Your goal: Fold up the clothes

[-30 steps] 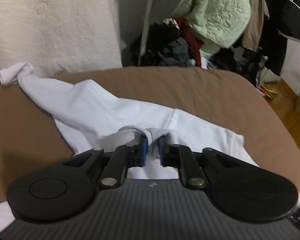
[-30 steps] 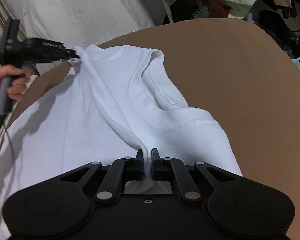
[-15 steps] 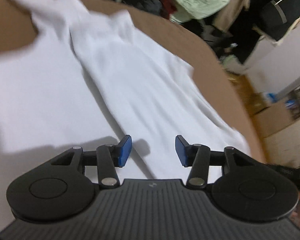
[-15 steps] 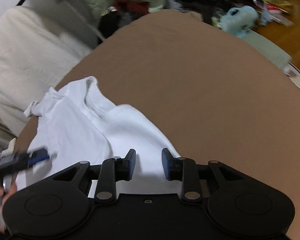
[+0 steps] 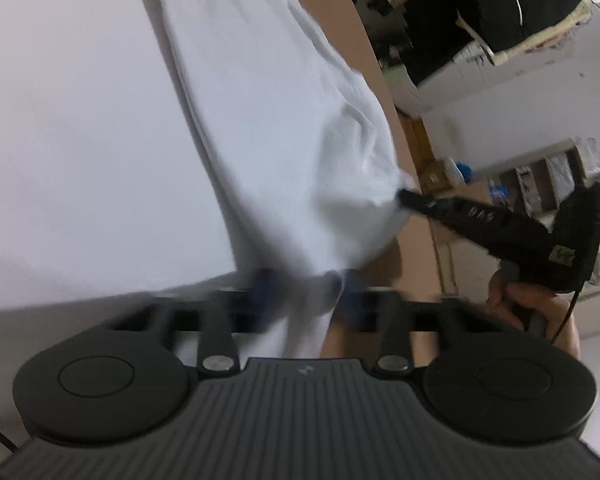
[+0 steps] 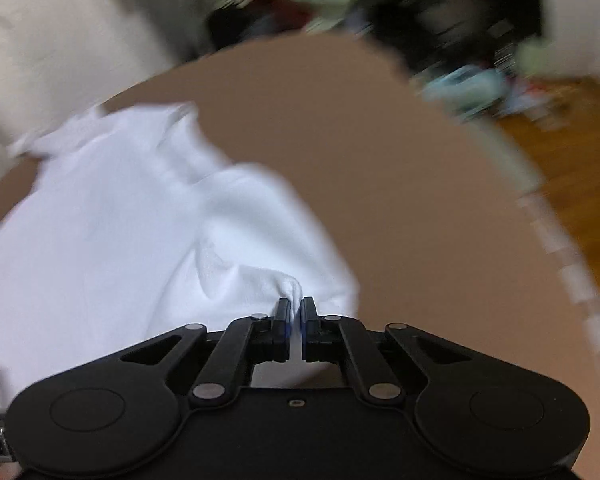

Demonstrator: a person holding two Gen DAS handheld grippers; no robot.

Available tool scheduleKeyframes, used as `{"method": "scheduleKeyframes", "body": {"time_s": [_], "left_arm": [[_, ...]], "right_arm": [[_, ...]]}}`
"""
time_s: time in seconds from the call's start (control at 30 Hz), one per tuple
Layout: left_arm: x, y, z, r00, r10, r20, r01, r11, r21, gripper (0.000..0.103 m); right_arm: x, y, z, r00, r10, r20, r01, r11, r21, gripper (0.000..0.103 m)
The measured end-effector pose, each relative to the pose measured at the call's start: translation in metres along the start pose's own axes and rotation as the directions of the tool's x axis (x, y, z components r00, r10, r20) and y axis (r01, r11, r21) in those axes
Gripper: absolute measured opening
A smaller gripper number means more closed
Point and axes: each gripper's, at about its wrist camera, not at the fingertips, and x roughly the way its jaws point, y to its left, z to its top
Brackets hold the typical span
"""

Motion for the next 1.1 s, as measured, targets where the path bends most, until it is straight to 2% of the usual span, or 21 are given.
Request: {"method": "scheduleKeyframes", "body": {"time_s": [0.03,0.07,0.2,0.23,0.27,0.33,0.47,0.53,0.6,0.7,0.83,0.97,1.1], "left_arm": [[0.001,-0.001,-0.004,1.000,-0.004,-0.011,0.004,1.000,-0.005,0.021],[0.001,-0.001,-0.007,1.000,0.005,-0.012,-0.005,1.000,-0.006,0.022],[0.001,0.000,-0.021,0.999,0.047,0.000,-0.047,0.999,-0.025,0.022],[-0.001,0.001,-0.023,0.999,0.042,0.009,-0.042,0.998,-0.051,0.022],[-0.002,0.001,-0.024,0.999,0.041,0.017,-0.040,0.997,-0.067,0.022],[-0.003,-0.002,-0.028,0.998,0.059,0.031,-0.057,0.997,-0.054,0.022],[-0.012,-0.024,-0.035,0.986,0.142,0.089,-0.149,0.986,0.069,0.028],[-0.021,-0.036,-0.038,0.975,0.168,0.147,-0.185,0.976,0.116,0.031],[-0.030,-0.043,-0.039,0.965,0.184,0.189,-0.213,0.966,0.149,0.041],[-0.033,-0.049,-0.037,0.955,0.222,0.195,-0.261,0.945,0.199,0.046],[-0.022,-0.040,-0.036,0.958,0.262,0.116,-0.280,0.945,0.171,0.046],[-0.025,-0.026,-0.040,0.973,0.212,0.091,-0.222,0.969,0.110,0.044],[-0.034,-0.017,-0.043,0.980,0.190,0.066,-0.194,0.979,0.067,0.044]], "right_arm": [[-0.008,-0.005,-0.001,1.000,-0.012,0.017,0.011,1.000,0.019,0.004],[-0.005,-0.010,-0.001,1.000,0.010,0.002,-0.010,0.999,0.032,0.004],[0.022,-0.019,-0.001,0.996,0.029,-0.088,-0.021,0.996,0.090,0.006],[0.022,-0.020,-0.002,0.996,0.024,-0.085,-0.015,0.994,0.109,0.012],[0.020,-0.021,-0.001,0.997,0.011,-0.070,-0.003,0.992,0.125,0.027],[0.012,-0.024,0.001,1.000,-0.014,-0.019,0.017,0.990,0.137,0.040],[-0.005,-0.031,0.005,0.995,-0.050,0.081,0.035,0.985,0.171,0.044],[-0.005,-0.038,0.007,0.994,0.024,0.111,-0.050,0.971,0.236,0.045],[-0.006,-0.040,0.008,0.989,0.076,0.126,-0.109,0.955,0.274,0.045],[-0.010,-0.033,0.009,0.987,0.093,0.130,-0.125,0.956,0.264,0.046],[-0.009,-0.016,0.011,0.988,0.092,0.121,-0.117,0.970,0.212,0.049],[-0.001,-0.001,0.014,0.987,0.132,0.092,-0.146,0.977,0.157,0.050],[0.001,0.013,0.018,0.981,0.178,0.077,-0.187,0.974,0.124,0.050]]}}
